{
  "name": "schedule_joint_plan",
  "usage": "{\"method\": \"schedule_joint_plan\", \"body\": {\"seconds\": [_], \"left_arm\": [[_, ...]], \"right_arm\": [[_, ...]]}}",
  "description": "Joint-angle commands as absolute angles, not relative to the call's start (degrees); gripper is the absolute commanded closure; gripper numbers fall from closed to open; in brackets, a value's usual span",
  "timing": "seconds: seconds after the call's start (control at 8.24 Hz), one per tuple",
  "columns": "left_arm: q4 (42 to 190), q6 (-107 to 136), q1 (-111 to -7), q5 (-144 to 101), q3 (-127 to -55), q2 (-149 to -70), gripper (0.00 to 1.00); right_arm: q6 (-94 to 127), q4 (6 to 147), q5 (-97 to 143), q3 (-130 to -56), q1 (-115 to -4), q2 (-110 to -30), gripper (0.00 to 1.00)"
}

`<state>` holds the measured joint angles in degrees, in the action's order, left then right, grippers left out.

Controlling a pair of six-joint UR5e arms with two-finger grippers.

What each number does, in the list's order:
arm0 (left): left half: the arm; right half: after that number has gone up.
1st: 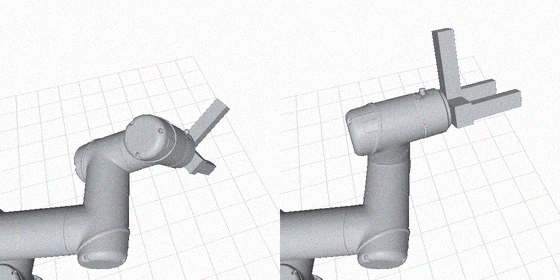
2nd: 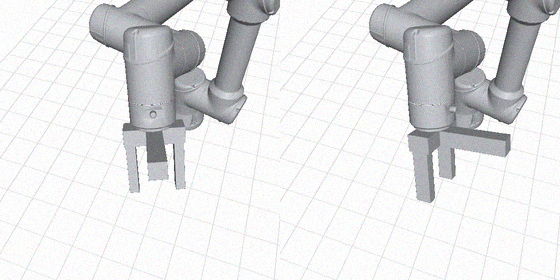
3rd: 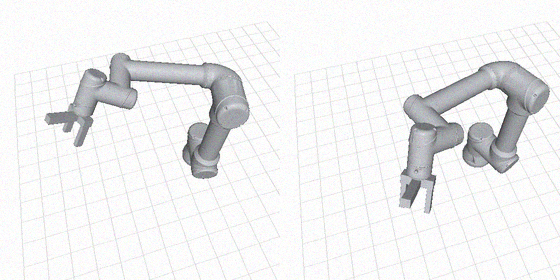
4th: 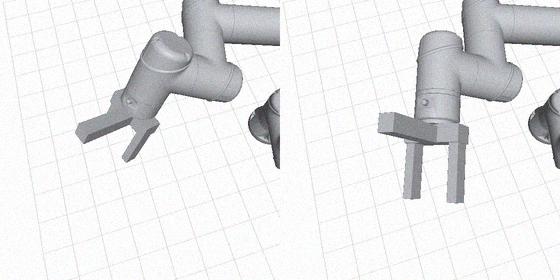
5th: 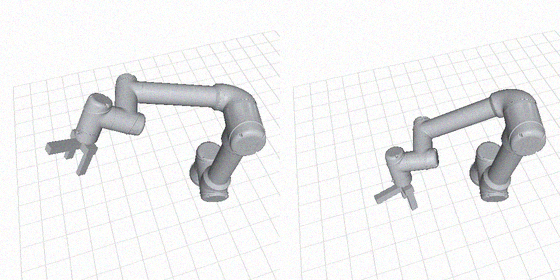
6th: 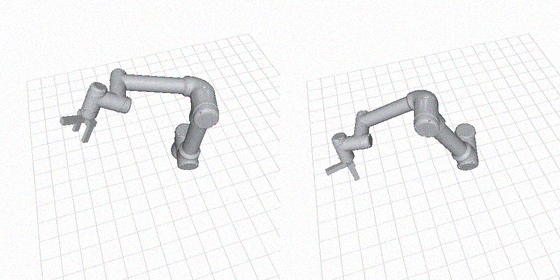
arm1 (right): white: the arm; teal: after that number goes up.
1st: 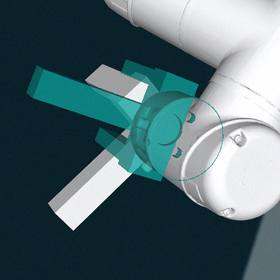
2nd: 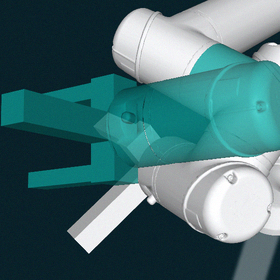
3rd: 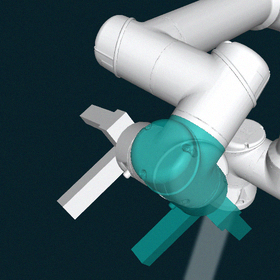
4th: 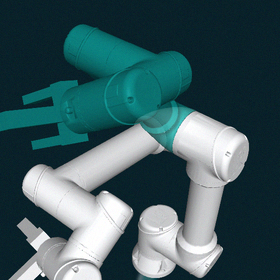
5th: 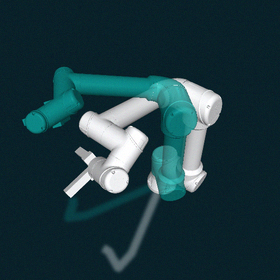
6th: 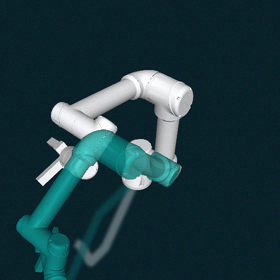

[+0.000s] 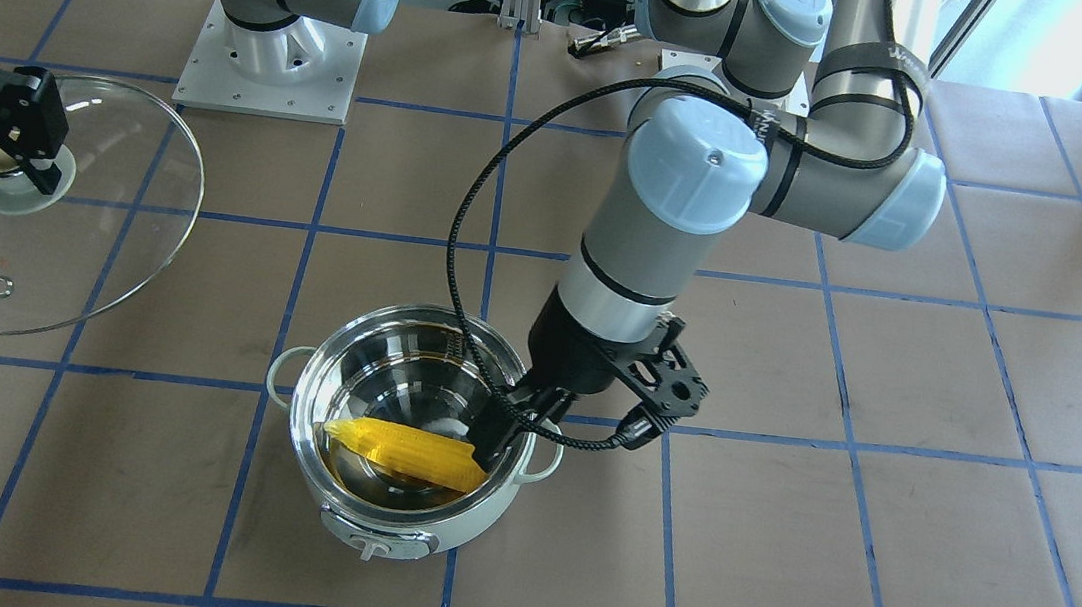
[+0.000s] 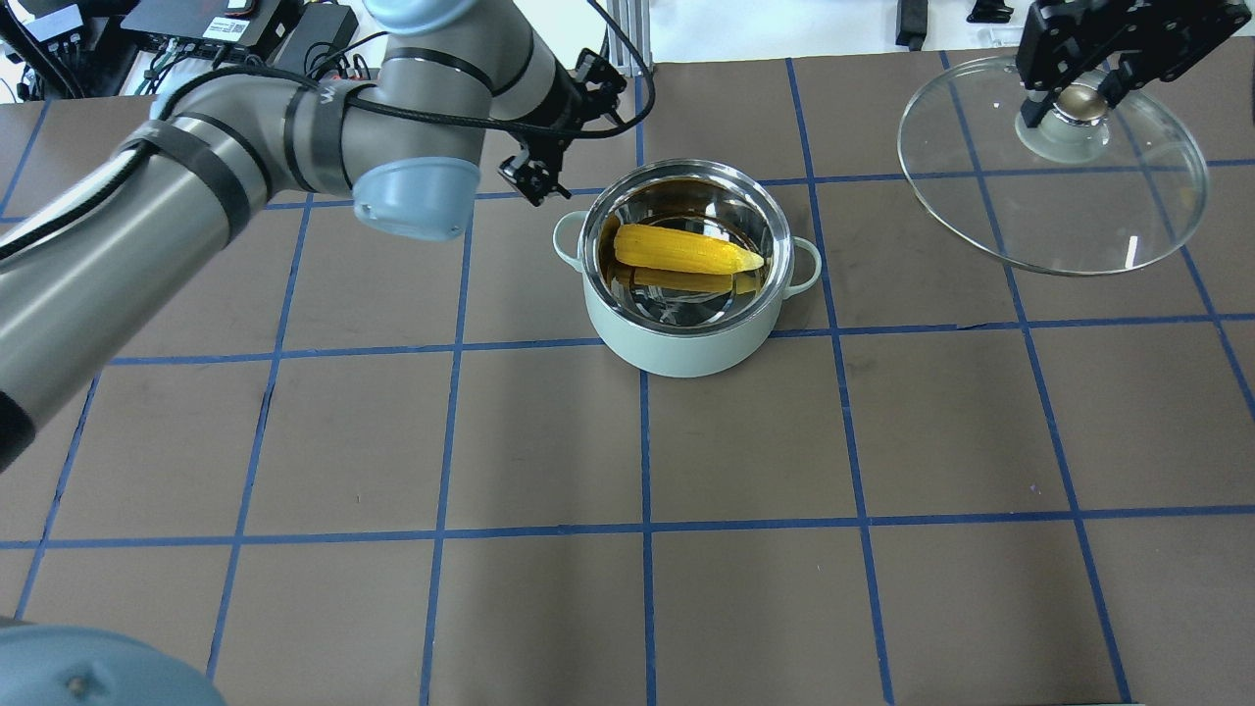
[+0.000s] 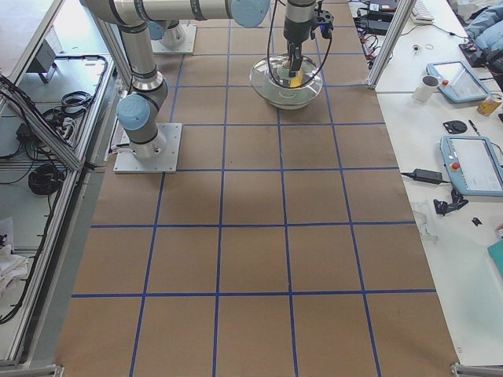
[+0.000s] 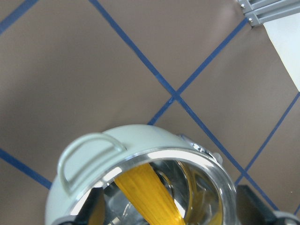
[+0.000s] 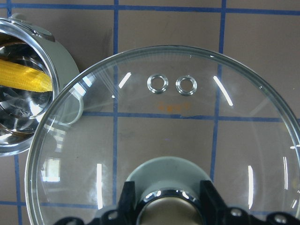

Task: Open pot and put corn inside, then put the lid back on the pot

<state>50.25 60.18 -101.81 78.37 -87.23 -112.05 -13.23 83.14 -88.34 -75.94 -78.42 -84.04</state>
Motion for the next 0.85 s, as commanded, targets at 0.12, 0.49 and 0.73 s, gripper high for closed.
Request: {"method": "schedule_joint_plan", "body": {"seconds": [0.12, 0.49, 0.73], "left_arm": [[61.1, 27.7, -88.9, 78.7, -87.0, -105.5, 0.0], [69.2, 18.9, -86.5, 90.6, -87.1, -99.8, 0.0], [74.3, 17.3, -86.6, 90.6, -87.2, -95.1, 0.0]], "right_arm": [[-0.4, 91.5, -86.9, -75.9, -89.4, -79.4, 0.9], [15.9, 102.3, -84.3, -75.9, -100.3, -72.0, 0.9], [20.0, 104.3, -83.5, -76.0, -102.3, -69.4, 0.9]]}}
